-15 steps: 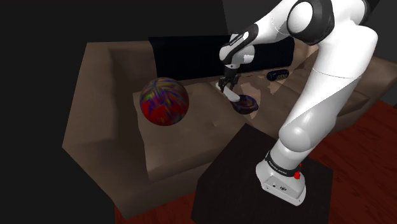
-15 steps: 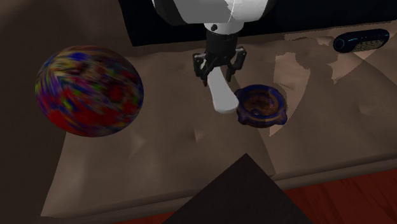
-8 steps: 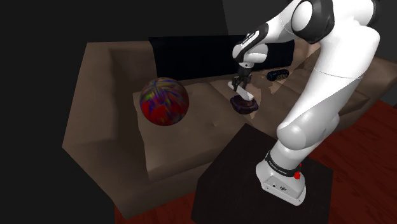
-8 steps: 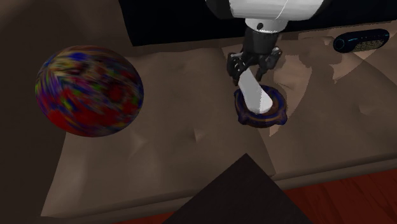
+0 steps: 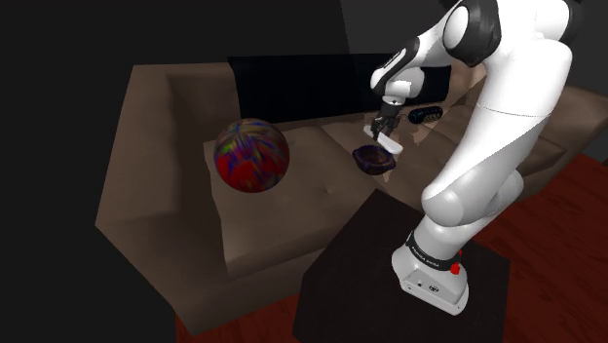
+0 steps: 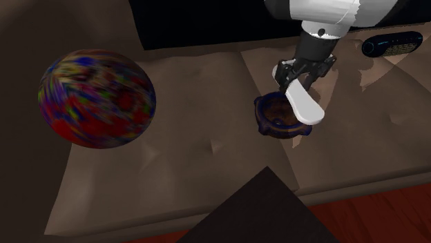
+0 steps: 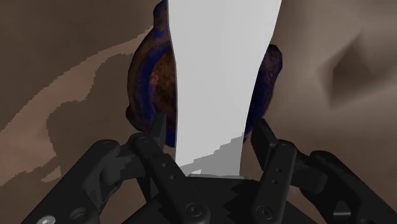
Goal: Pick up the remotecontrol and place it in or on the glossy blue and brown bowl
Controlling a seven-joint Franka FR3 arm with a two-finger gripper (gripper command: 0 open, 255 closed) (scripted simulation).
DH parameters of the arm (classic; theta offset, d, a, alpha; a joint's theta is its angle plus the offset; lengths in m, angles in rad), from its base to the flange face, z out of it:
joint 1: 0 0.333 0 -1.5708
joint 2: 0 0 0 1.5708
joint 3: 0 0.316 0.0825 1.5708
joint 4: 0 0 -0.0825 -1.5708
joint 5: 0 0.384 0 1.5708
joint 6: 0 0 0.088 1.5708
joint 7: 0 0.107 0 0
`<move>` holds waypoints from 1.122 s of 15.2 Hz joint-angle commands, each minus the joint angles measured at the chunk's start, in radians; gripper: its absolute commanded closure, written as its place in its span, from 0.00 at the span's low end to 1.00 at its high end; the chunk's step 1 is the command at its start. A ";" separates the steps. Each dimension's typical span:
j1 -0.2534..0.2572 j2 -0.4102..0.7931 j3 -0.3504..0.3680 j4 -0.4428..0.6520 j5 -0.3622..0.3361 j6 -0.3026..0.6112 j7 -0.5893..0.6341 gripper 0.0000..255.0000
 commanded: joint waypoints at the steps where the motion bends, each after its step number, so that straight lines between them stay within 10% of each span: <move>1: -0.005 0.022 0.003 -0.001 0.014 0.021 -0.012 1.00; 17: -0.030 0.142 0.038 -0.016 0.093 0.145 -0.066 1.00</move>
